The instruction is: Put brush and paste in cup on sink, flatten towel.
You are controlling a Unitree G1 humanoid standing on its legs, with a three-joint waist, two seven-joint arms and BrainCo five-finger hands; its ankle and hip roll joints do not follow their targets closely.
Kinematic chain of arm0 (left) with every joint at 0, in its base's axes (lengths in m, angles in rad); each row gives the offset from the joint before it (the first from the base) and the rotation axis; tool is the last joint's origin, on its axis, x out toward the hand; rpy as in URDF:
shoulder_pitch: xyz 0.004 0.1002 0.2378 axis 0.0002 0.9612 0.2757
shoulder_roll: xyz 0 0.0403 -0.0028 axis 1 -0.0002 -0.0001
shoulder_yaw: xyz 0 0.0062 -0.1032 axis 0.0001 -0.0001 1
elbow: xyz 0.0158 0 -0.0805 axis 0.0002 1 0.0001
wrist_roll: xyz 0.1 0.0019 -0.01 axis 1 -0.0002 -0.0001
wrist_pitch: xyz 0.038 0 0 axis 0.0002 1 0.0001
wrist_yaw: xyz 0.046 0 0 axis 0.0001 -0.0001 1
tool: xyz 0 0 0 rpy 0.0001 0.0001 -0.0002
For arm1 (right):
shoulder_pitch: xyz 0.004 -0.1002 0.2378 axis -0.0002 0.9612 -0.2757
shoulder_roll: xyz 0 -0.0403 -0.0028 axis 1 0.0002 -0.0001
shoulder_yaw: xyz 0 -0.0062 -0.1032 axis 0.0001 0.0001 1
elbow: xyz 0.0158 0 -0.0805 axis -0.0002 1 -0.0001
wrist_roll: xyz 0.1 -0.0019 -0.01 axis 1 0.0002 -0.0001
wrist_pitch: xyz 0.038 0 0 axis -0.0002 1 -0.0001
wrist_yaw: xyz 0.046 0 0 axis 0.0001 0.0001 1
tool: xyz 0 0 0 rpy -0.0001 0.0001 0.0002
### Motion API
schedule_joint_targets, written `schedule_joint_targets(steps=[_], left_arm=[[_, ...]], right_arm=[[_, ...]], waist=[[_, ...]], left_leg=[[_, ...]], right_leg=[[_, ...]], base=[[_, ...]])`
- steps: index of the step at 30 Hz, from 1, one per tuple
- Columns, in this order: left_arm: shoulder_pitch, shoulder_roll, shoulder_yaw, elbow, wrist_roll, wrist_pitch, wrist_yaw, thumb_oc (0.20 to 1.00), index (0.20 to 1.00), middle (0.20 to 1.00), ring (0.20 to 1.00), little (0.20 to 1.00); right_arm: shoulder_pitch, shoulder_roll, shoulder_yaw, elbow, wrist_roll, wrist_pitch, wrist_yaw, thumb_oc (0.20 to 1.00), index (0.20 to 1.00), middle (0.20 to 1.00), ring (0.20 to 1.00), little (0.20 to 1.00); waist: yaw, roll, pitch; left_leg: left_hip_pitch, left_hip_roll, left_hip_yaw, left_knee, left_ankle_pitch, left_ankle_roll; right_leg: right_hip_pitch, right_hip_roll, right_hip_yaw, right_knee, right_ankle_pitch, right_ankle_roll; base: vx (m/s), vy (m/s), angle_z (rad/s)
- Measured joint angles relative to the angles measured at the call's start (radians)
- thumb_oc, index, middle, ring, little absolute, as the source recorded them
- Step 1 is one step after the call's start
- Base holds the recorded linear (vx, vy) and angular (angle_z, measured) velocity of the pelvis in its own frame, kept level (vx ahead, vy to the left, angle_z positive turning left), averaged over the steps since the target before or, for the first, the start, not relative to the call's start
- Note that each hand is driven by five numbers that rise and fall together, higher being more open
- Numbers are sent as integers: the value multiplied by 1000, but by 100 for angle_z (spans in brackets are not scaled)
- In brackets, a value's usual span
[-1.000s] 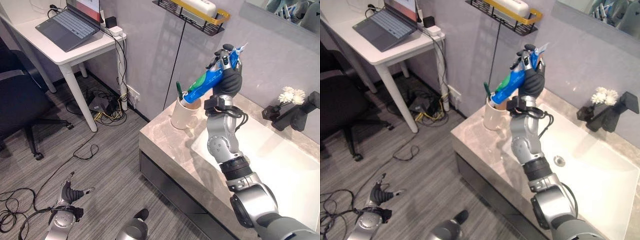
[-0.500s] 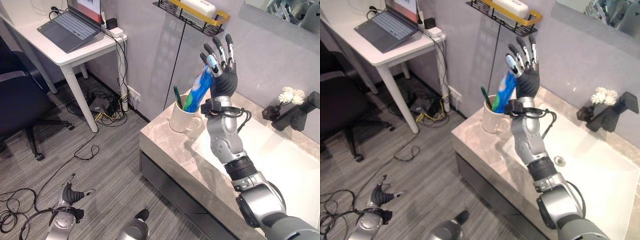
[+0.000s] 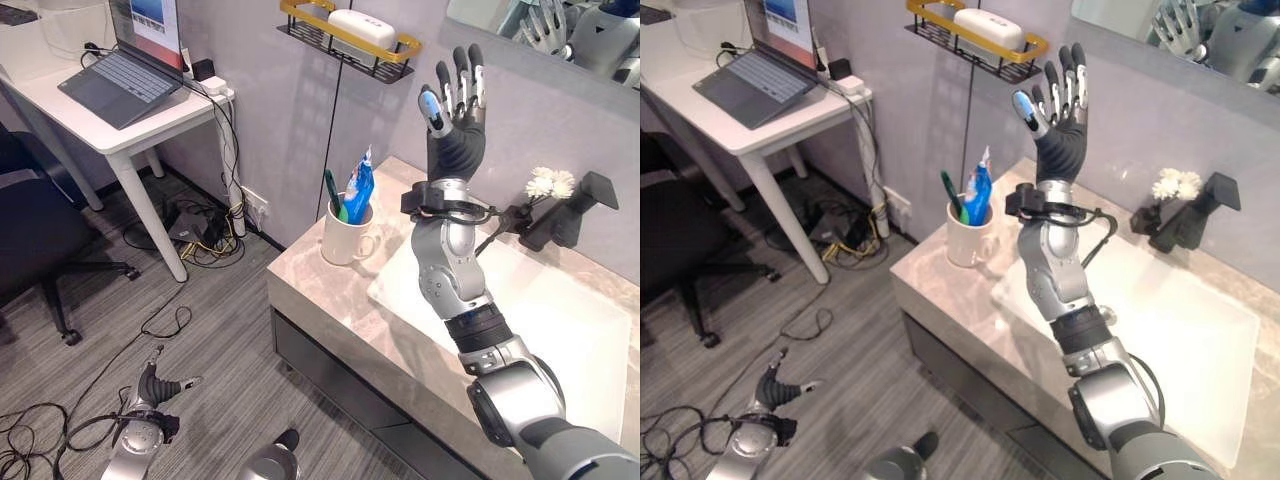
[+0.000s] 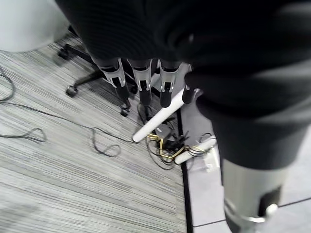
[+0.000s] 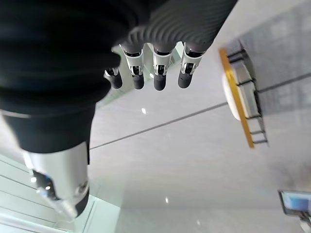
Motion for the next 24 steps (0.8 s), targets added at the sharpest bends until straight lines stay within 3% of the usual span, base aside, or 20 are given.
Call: schedule_joint_targets(steps=[3, 5, 7, 12, 13, 15, 21, 24], left_arm=[[10, 0, 13, -59, -6, 1, -1, 1000, 1000, 1000, 1000, 1000], [74, -2, 77, -177, -8, -14, 0, 1000, 1000, 1000, 1000, 1000], [107, 3, 144, -210, -27, -32, -1, 1000, 1000, 1000, 1000, 1000], [142, 19, 236, -258, -37, -37, -1, 1000, 1000, 1000, 1000, 1000], [149, 19, 245, -258, -37, -38, -2, 1000, 1000, 1000, 1000, 1000], [142, 18, 244, -258, -38, -39, -6, 1000, 1000, 1000, 1000, 1000], [147, 17, 287, -276, -45, -67, -24, 1000, 1000, 1000, 1000, 1000], [196, 13, 316, -288, -46, -76, -22, 1000, 1000, 1000, 1000, 1000]], right_arm=[[40, -41, -38, -87, -111, 15, -42, 1000, 1000, 1000, 1000, 1000], [132, -119, -70, -177, -226, 26, -44, 1000, 1000, 1000, 1000, 1000], [235, -199, -150, -222, -323, 34, -58, 1000, 1000, 1000, 1000, 1000], [471, -298, -301, -185, -411, 50, -59, 1000, 1000, 1000, 1000, 1000], [546, -266, -380, -145, -409, 66, -64, 1000, 1000, 1000, 1000, 1000], [586, -237, -426, -121, -409, 76, -90, 1000, 1000, 1000, 1000, 1000], [779, -170, -627, 6, -525, 103, -177, 1000, 1000, 1000, 1000, 1000], [763, -132, -695, 212, -542, 140, -335, 1000, 1000, 1000, 1000, 1000]], waist=[[-27, -5, -3], [-33, -19, -12], [-68, -18, -14], [-127, -22, -18], [-147, -17, -14], [-182, -10, -12], [-229, 11, -3], [-264, 60, 0]], left_leg=[[2, 3, 26, 5, -2, 10], [3, -1, 35, 3, -3, 14], [23, -2, 70, 10, -17, 27], [45, 0, 151, 17, -36, 47], [54, 0, 169, 16, -40, 53], [56, -3, 191, 23, -50, 61], [70, -6, 240, 40, -66, 77], [69, -10, 317, 52, -82, 104]], right_leg=[[-6, -4, 24, 0, 8, 6], [-9, -7, 35, 0, 9, 7], [-3, -15, 68, 0, 11, 9], [-17, -27, 154, 3, 33, 17], [-14, -33, 179, 8, 34, 19], [-17, -37, 197, 7, 32, 14], [-36, -47, 253, 34, 40, 19], [-108, -55, 346, 88, 73, 28]], base=[[-4, 47, -25], [-2, 67, -25], [5, 108, -41], [-2, 115, -50], [5, 127, -52], [3, 106, -34], [-25, 135, -25], [-87, 208, -77]])
